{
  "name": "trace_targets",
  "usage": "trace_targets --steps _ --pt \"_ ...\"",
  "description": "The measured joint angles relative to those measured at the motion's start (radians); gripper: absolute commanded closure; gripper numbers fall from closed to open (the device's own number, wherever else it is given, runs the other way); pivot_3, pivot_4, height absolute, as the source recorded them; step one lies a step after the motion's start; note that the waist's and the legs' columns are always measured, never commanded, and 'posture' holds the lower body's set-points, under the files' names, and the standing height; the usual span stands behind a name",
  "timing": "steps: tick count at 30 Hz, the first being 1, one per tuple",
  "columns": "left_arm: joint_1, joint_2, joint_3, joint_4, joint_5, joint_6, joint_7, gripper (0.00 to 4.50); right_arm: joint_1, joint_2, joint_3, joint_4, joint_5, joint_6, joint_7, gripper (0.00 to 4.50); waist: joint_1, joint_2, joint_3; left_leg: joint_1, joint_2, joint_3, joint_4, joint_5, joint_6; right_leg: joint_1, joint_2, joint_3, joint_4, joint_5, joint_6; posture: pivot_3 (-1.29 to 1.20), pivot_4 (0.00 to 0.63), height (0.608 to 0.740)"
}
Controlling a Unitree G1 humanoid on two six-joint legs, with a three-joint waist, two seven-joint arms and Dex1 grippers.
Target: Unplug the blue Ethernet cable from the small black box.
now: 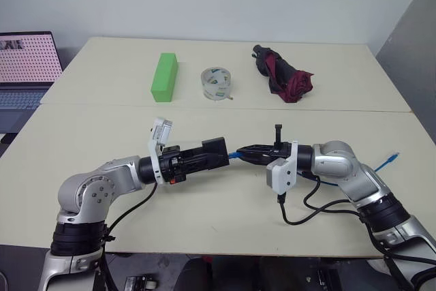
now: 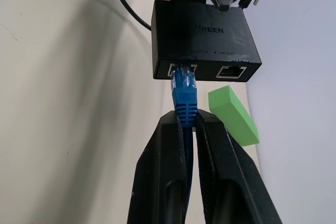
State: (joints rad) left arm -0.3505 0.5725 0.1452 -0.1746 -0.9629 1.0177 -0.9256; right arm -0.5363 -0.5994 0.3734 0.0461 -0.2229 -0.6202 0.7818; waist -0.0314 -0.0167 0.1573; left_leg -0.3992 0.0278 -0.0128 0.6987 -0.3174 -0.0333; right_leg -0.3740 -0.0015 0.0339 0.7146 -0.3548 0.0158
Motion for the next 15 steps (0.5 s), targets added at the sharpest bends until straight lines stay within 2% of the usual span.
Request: trace_targets --steps 4,11,13,15 --pt "-0.004 -0.001 0.000 0.019 0.000 0.000 0.004 3.71 0.000 0.000 0.000 -0.001 -0.001 -0.009 -0.003 4.46 0.000 0.000 0.000 0.000 0.000 0.000 0.000 0.000 0.000 0.000 0.000 0.000 0.000 0.000 0.000 0.00 0.150 0.740" --pt "-0.004 -0.002 -0.003 0.019 0.003 -0.001 0.004 3.72 0.000 -0.001 0.000 -0.001 -0.008 -0.012 -0.003 4.46 0.000 0.000 0.000 0.000 0.000 0.000 0.000 0.000 0.000 0.000 0.000 0.000 0.000 0.000 0.000 0.00 0.150 0.740" --pt "-0.004 -0.001 -0.009 0.019 0.008 -0.001 0.002 3.72 0.000 -0.006 0.001 -0.003 -0.010 -0.015 0.005 3.76 0.000 0.000 0.000 0.000 0.000 0.000 0.000 0.000 0.000 0.000 0.000 0.000 0.000 0.000 0.000 0.00 0.150 0.740" --pt "-0.004 -0.001 -0.015 0.019 0.011 -0.003 -0.002 3.72 0.000 -0.015 0.002 -0.008 -0.008 -0.018 0.022 3.37 0.000 0.000 0.000 0.000 0.000 0.000 0.000 0.000 0.000 0.000 0.000 0.000 0.000 0.000 0.000 0.00 0.150 0.740"
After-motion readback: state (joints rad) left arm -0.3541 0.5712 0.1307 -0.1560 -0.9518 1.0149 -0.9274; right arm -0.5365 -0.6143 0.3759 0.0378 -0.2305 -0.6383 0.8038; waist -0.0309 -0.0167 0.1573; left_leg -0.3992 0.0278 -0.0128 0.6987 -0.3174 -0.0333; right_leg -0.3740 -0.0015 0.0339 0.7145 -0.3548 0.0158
